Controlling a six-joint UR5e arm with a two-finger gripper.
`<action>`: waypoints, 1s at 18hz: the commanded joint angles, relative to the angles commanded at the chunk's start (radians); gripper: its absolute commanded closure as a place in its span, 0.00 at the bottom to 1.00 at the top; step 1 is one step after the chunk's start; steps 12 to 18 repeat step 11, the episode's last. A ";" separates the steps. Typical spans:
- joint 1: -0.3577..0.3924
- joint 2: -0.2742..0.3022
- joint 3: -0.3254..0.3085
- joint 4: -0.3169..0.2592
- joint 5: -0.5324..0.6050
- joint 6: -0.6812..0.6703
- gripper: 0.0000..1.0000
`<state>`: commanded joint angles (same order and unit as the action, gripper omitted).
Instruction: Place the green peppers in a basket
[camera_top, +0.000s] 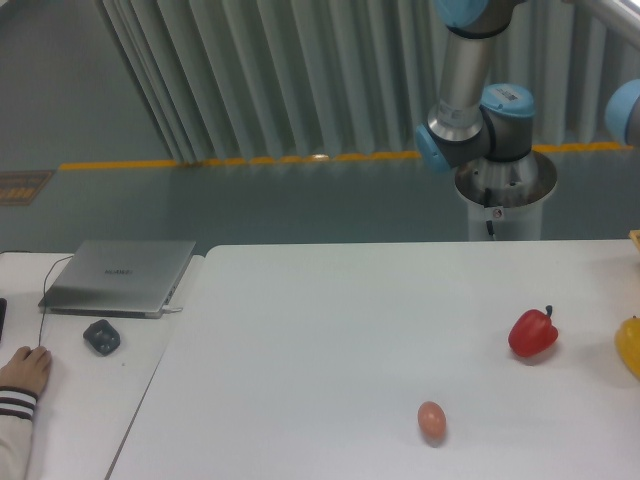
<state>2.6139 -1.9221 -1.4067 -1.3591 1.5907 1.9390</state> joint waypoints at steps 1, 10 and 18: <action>0.000 0.000 -0.002 0.000 0.000 0.002 0.00; -0.002 -0.011 -0.005 0.006 -0.011 0.003 0.00; -0.002 -0.011 -0.005 0.006 -0.011 0.003 0.00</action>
